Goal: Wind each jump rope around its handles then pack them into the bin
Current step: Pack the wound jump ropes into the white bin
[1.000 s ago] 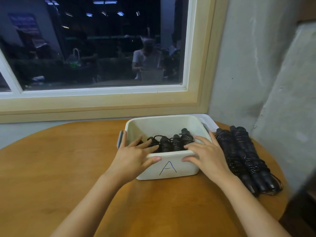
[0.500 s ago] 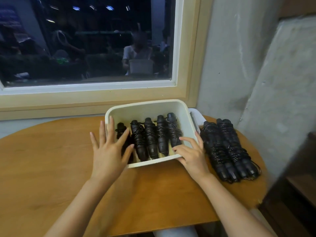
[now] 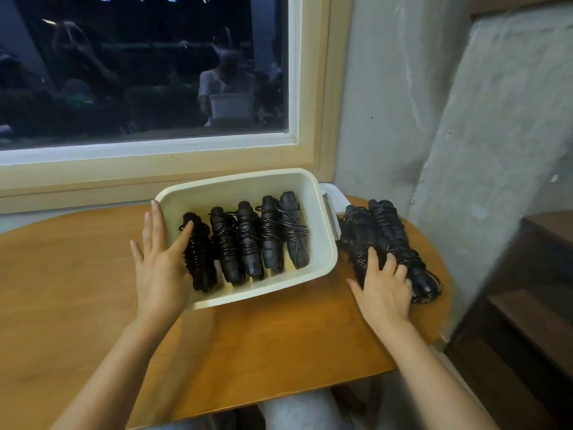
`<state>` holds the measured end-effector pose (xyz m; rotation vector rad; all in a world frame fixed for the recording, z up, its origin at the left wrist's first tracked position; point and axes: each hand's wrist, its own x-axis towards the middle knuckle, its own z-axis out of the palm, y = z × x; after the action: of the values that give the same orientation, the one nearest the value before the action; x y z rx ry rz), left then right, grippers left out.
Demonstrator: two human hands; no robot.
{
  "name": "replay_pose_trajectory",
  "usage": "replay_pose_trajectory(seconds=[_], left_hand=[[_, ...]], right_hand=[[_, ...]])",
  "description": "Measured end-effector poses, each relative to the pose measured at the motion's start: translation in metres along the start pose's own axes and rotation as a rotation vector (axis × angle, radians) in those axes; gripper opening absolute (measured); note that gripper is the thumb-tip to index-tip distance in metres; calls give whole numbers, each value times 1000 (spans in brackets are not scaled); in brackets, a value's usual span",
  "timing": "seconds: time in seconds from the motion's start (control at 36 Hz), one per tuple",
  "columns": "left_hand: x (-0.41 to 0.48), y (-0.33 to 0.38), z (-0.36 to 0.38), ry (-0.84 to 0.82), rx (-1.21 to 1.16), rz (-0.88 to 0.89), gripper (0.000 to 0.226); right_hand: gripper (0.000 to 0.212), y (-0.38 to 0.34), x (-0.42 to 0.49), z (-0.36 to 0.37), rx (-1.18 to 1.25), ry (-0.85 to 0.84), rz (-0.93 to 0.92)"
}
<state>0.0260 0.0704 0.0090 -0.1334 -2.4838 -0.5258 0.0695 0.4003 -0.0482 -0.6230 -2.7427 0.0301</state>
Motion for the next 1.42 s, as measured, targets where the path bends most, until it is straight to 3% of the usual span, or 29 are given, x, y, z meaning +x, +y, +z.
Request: replay_pose_trajectory(seconds=[0.11, 0.19, 0.33, 0.44, 0.53, 0.61, 0.72, 0.83, 0.92, 1.08, 1.25, 1.42], left_hand=[[3, 5, -1, 0, -25, -51, 90], [4, 6, -2, -5, -37, -69, 87], [6, 7, -4, -39, -77, -91, 86], [7, 9, -3, 0, -118, -39, 66], [5, 12, 0, 30, -209, -37, 63], [4, 13, 2, 56, -294, -59, 70], [4, 11, 4, 72, -362, -105, 74], [6, 6, 7, 65, -385, -121, 73], [5, 4, 5, 56, -423, -132, 74], [2, 3, 2, 50, -367, -84, 72], [-2, 5, 0, -22, -104, 22, 76], [-4, 9, 0, -41, -35, 33, 75]], right_hand=[[82, 0, -4, 4, -85, -15, -6], [77, 3, -3, 4, 58, -38, 38], [77, 8, -2, -5, 711, 52, 136], [77, -11, -6, -40, 1225, 78, 66], [77, -40, -12, -67, 1440, 2, -74], [78, -81, -17, -83, 1547, -188, -219], [86, -145, -18, -85, 1597, -460, -299], [85, -193, -14, -87, 1513, -587, -371], [77, -211, -14, -80, 1484, -698, -313], [49, -213, -18, -75, 1361, -758, -310], [82, -209, -24, -72, 1447, -740, -197], [80, -201, -20, -73, 1434, -731, -213]])
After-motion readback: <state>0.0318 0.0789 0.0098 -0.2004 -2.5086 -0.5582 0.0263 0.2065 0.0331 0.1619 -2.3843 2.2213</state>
